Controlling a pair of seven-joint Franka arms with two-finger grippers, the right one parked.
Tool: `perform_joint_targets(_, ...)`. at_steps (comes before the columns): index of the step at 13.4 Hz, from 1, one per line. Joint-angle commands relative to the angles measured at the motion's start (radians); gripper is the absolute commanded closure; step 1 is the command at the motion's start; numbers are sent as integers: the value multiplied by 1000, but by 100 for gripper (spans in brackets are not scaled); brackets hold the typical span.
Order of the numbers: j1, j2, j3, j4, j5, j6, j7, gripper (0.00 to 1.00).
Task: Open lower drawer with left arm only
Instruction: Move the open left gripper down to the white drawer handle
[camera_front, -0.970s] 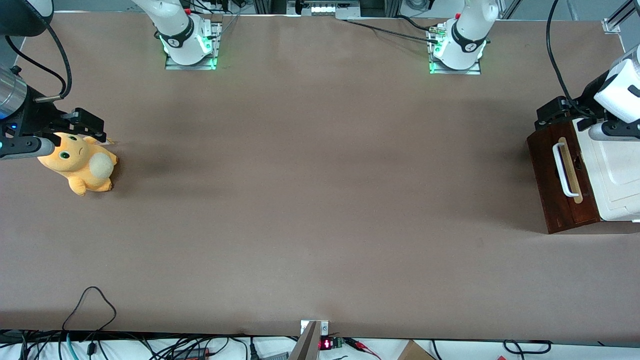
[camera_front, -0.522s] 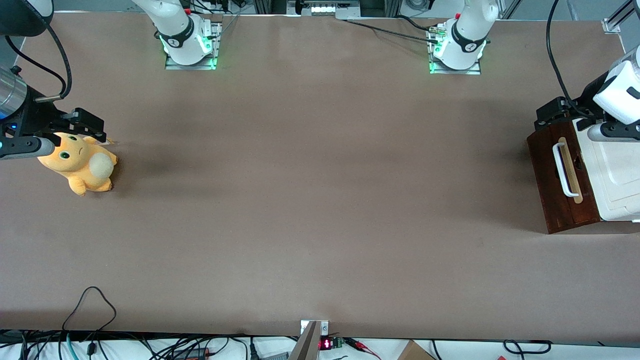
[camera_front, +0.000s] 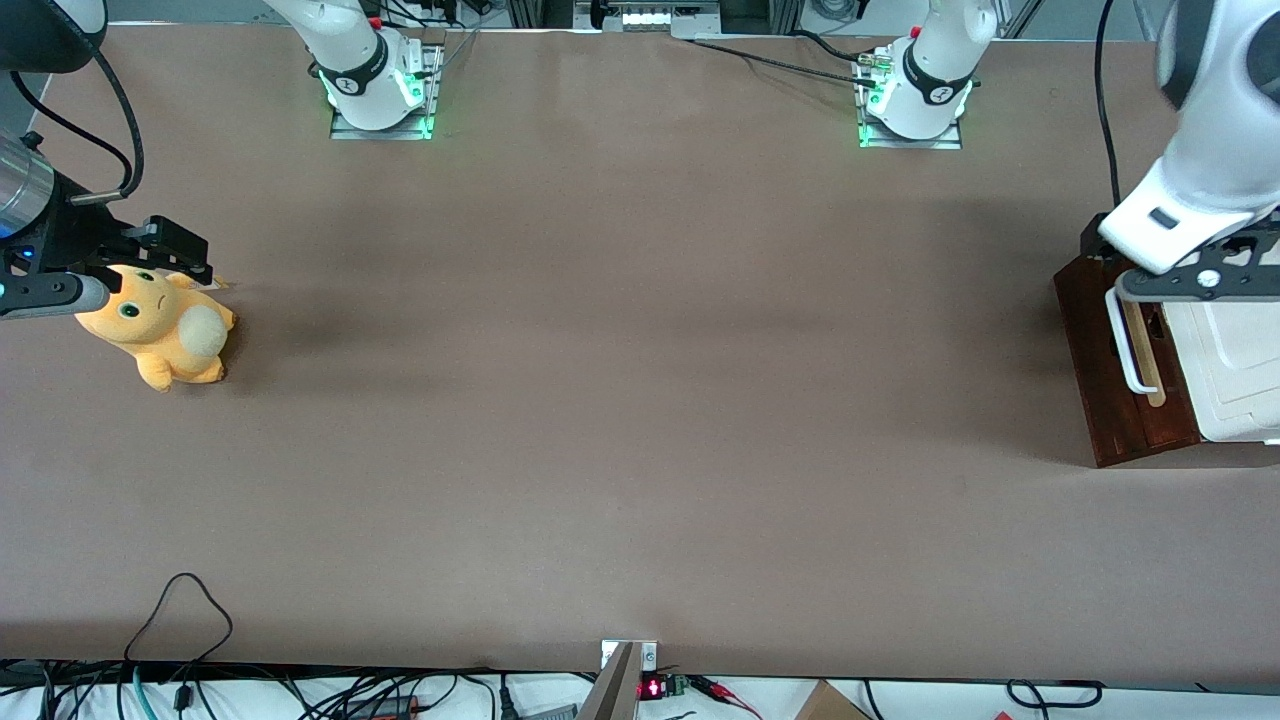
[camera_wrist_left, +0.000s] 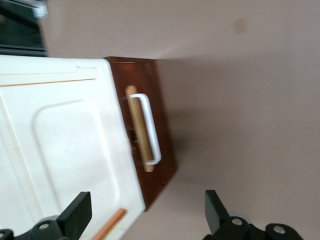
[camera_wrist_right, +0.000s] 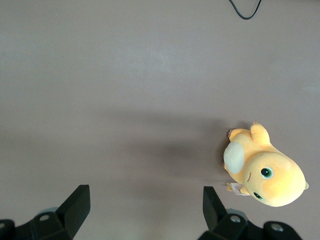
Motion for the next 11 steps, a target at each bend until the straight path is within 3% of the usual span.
perform_joint_targets(1, 5, 39, -54, -80, 162, -9, -121, 0)
perform_joint_targets(5, -2, 129, -116, -273, 439, -12, -494, 0)
perform_joint_targets(8, -9, 218, -125, -396, 581, -44, -733, 0)
perform_joint_targets(11, -6, 298, -125, -424, 691, -68, -810, 1)
